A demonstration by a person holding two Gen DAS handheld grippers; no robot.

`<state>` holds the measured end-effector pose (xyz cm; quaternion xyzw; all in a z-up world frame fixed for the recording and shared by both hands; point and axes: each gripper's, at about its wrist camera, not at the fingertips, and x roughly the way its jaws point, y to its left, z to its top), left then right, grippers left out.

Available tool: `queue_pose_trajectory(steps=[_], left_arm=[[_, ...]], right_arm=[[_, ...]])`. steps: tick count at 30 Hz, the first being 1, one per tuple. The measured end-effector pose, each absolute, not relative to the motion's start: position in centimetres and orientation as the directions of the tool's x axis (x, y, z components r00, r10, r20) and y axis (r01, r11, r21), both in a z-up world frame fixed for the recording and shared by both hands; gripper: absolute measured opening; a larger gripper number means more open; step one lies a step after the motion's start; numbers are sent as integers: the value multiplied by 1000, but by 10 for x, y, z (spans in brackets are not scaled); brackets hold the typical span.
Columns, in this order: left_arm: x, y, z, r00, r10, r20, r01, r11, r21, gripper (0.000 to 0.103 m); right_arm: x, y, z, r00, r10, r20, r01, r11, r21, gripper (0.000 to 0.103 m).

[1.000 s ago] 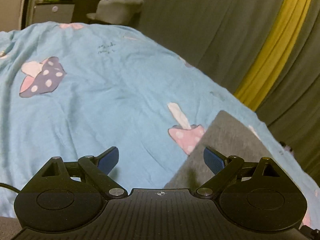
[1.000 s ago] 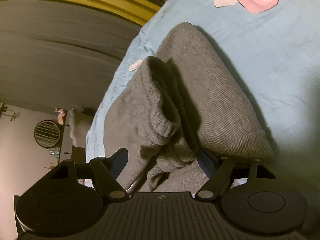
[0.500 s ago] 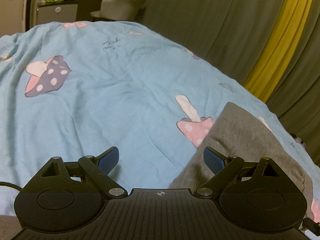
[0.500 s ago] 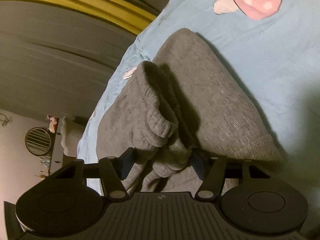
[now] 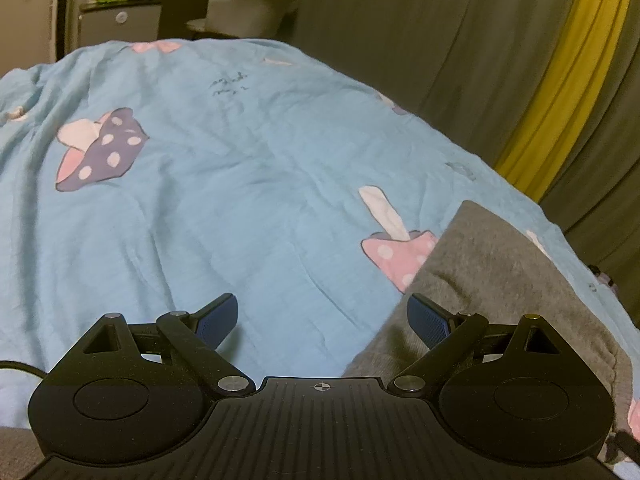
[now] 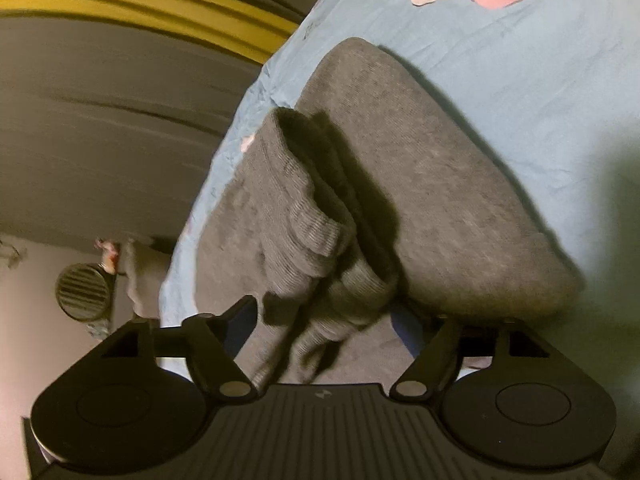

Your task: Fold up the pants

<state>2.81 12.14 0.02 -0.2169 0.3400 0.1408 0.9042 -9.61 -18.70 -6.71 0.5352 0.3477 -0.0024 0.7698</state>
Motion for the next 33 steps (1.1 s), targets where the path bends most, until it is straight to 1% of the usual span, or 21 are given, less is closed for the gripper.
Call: queue_pose_trajectory(steps=[1,3,4,5,6,7,9,11,12,13,14,15,16,18,19,22,27,30,33], left_arm=[[28,121,0,729,107,-676,-402,866,-296,95],[27,121,0,729,108,-675,-404,865,-298,95],[27,121,0,729,108,-676,-405,864,-299,95],[27,122,0,728,108,-677,-407,863,-300,95],[27,122,0,727,109,-678,-410,861,-302,95],[27,123,0,727,110,-677,-414,858,-305,95],[26,124,-1,731,107,-674,-415,854,-314,95],[26,123,-1,734,106,-670,-414,852,-319,95],[27,122,-1,732,107,-673,-414,854,-315,95],[27,122,-2,732,106,-673,-413,855,-313,95],[27,122,-2,734,105,-672,-411,855,-316,95],[26,123,-2,735,106,-670,-414,853,-318,95],[26,123,-2,737,108,-667,-417,849,-323,95],[24,126,-2,746,110,-657,-424,839,-341,95],[24,126,-2,749,110,-654,-427,835,-348,95],[22,128,-2,756,111,-645,-435,823,-367,95],[21,130,-1,758,108,-643,-436,817,-378,95],[21,130,-1,759,105,-642,-434,816,-380,95],[21,130,-2,759,101,-643,-431,819,-380,95]], right_arm=[[-93,-187,-68,763,364,-534,384,410,828,81],[-87,-186,-69,772,355,-527,390,389,834,85],[-84,-185,-68,773,350,-528,390,393,832,85],[-83,-183,-66,775,342,-532,389,405,828,82],[-85,-181,-62,778,327,-536,383,430,818,61],[-86,-178,-57,787,318,-528,355,465,811,51],[-87,-174,-51,797,305,-521,331,501,800,51],[-81,-175,-56,790,328,-518,338,473,814,59],[-77,-177,-61,788,345,-510,340,446,828,69],[-74,-178,-64,790,351,-502,343,425,837,71],[-70,-178,-64,791,347,-505,350,420,837,71],[-67,-176,-62,790,344,-507,350,427,834,64],[-64,-172,-57,787,332,-521,349,457,818,45],[-57,-161,-41,779,298,-551,333,548,767,44],[-55,-155,-32,785,292,-546,313,573,757,43],[-54,-147,-3,821,284,-495,248,603,758,42],[-61,-147,46,884,283,-371,128,617,776,42],[-68,-155,58,901,270,-340,109,618,779,42],[-73,-168,53,907,244,-344,138,599,789,42]])
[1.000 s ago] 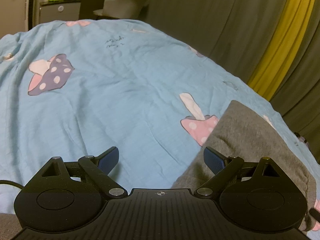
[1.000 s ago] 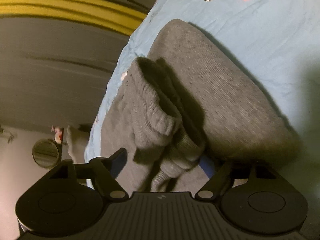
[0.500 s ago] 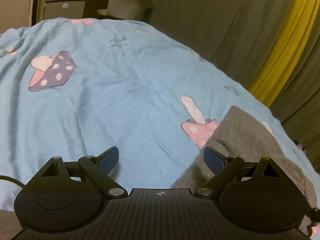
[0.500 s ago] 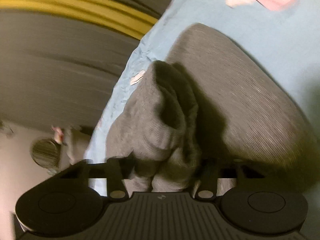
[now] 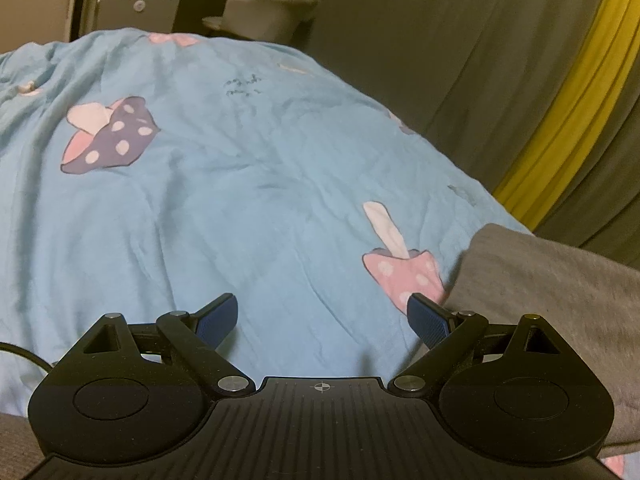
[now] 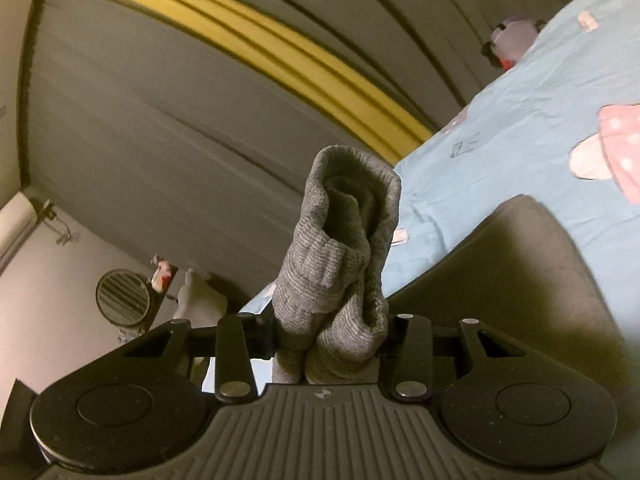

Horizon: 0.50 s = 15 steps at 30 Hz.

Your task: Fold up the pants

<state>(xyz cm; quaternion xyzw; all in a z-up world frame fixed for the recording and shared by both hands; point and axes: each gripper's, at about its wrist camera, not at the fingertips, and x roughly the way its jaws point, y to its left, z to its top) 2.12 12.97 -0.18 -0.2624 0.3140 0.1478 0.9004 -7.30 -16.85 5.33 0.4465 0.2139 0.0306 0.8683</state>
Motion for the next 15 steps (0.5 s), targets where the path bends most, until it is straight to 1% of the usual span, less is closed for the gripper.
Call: queue_pose_trajectory(steps=[4,7,12,14,15], left_arm=[[21,130,-2,759,101,-643,-430,820,-378,95],[22,129,-3,754,100,-649,-427,825,-369,95],[24,126,-3,749,100,-654,-423,833,-357,95],[24,126,-3,745,100,-660,-426,832,-355,95],[24,126,-3,743,100,-662,-428,831,-355,95]], right_arm=[[-84,-184,35,896,209,-391,207,583,786,42],[-90,-190,19,876,187,-445,251,611,751,42],[-99,-196,-1,844,191,-501,258,674,692,43],[-98,-197,-8,799,165,-579,292,734,613,49],[-100,-196,-10,778,108,-619,336,762,554,60]])
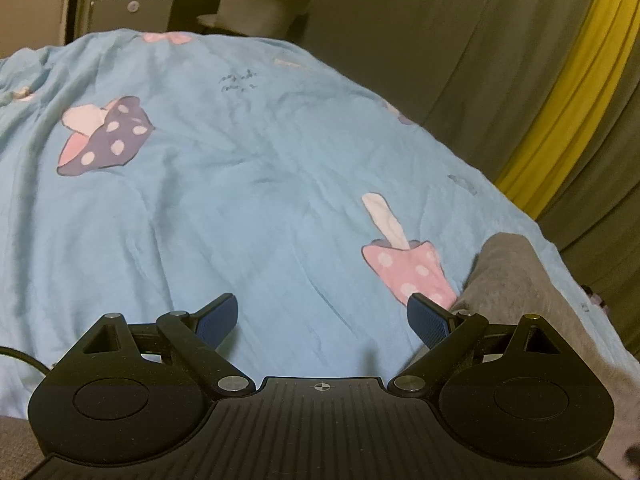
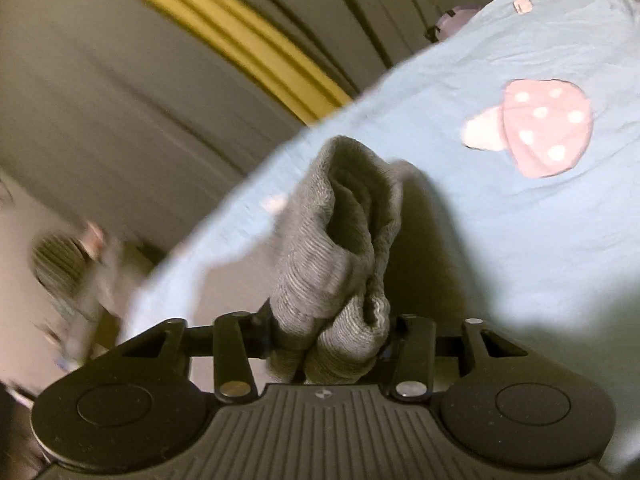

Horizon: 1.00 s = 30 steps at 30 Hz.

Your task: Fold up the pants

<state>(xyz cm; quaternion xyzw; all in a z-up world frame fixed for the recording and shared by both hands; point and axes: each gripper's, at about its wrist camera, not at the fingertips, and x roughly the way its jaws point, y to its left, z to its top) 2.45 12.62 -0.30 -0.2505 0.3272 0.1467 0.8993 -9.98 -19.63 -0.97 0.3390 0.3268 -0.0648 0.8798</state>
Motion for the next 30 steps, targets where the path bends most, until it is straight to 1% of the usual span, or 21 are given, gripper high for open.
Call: queue_pose_trajectory(steps=[1,2,3,4,6,9,11,13,15,17,19,21,23,25,28,30], left_arm=[[25,126,-3,741,99,-664,-428,832,-354,95],[25,126,-3,740,98,-666,-427,833,-352,95],[26,125,-3,738,98,-668,-426,835,-348,95],[27,124,-3,735,95,-671,-422,839,-344,95],[30,122,-4,729,86,-679,-410,850,-332,95],[33,118,-4,725,48,-687,-369,869,-329,95],[34,114,-4,729,5,-684,-321,885,-336,95],[35,108,-2,736,-53,-675,-251,905,-344,95],[40,98,-3,715,-126,-687,-162,927,-338,95],[46,85,-5,671,-174,-720,-84,948,-308,96],[52,76,-8,626,-212,-751,-23,957,-289,96],[56,69,-11,584,-265,-767,36,953,-302,96],[61,68,-15,552,-279,-786,44,951,-307,96],[68,71,-19,520,-308,-797,35,939,-341,96],[79,82,-22,494,-359,-792,22,915,-402,96],[88,88,-25,481,-363,-798,2,911,-413,96]], right_arm=[[-103,-196,-9,765,21,-644,386,785,484,70],[-107,-196,-6,758,-59,-649,421,805,418,74],[-111,-198,-3,764,-94,-639,430,812,395,88],[-113,-199,-1,771,-109,-627,434,810,394,91],[-113,-196,2,785,-102,-611,411,824,391,92],[-107,-188,-3,781,-98,-616,381,857,347,94],[-101,-185,-11,759,-83,-646,369,872,322,97],[-89,-187,-20,715,-53,-697,373,872,316,99],[-87,-191,-28,698,-26,-716,391,851,350,99],[-89,-199,-30,698,17,-716,404,816,413,99],[-95,-202,-27,723,36,-690,395,798,455,99],[-99,-207,-24,746,39,-665,387,787,480,99],[-101,-214,-25,753,55,-655,393,761,516,99],[-94,-223,-32,733,90,-674,408,735,542,99],[-78,-233,-45,667,201,-717,411,703,580,99],[-71,-241,-49,652,257,-713,393,690,607,99]])
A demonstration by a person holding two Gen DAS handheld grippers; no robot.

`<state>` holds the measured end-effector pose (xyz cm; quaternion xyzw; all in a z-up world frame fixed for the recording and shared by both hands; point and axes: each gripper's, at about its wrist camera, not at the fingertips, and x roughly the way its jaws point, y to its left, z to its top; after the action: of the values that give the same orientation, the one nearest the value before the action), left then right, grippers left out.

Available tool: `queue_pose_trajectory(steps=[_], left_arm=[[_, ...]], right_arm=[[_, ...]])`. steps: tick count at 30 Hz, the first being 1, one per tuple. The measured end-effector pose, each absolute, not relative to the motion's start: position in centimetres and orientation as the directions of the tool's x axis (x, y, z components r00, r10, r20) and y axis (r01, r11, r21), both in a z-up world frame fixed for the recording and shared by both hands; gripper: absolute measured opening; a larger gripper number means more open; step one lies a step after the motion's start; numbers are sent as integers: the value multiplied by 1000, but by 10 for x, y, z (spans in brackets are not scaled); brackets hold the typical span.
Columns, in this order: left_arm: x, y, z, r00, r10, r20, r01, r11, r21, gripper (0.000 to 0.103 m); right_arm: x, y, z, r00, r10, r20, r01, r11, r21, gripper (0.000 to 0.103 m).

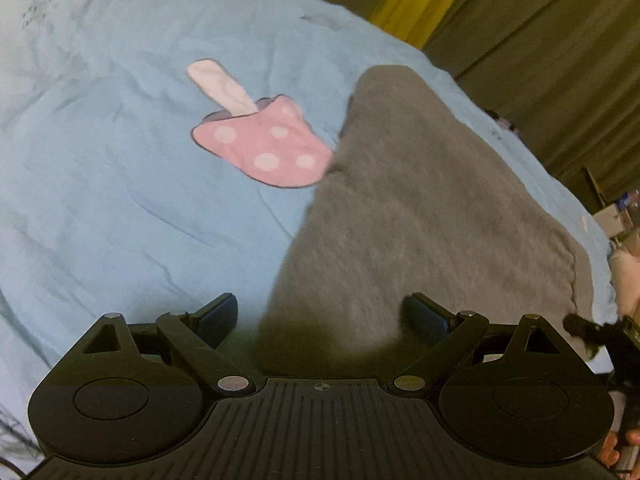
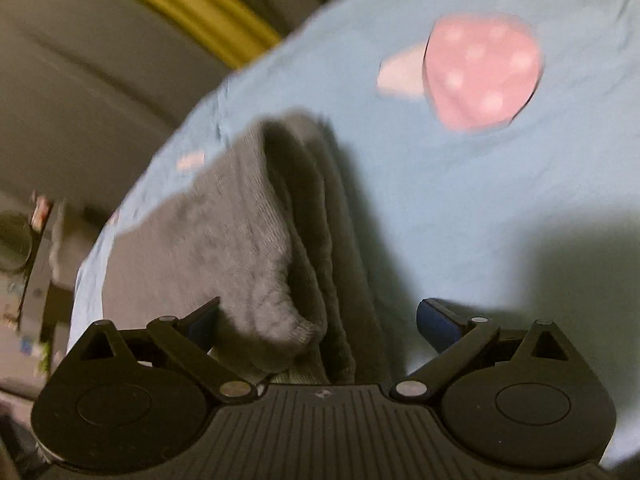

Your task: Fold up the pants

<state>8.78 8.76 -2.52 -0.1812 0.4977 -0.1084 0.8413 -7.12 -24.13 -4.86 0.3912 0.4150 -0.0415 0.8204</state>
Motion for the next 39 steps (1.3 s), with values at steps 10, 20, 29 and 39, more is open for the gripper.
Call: queue_pose_trajectory(steps=[10,20,29,39], left_arm=[[138,73,-37,353,-554,-754,142,828,-542,97],[176,55,-49,277,-665,-693,227,746,-626,102],[187,52,-56,314,-642,-700,197,765,-613,91],[165,22,-10,440,-529,-725,304,848,-433,37]], right_arm=[[-47,-275,-71,646,497,-580,270,562,782,99],[-31,-262,-71,633,558,-538,152,591,792,67],[-16,-254,-76,657,555,-509,151,564,811,87],[-29,-231,-33,759,388,-522,68,751,657,56]])
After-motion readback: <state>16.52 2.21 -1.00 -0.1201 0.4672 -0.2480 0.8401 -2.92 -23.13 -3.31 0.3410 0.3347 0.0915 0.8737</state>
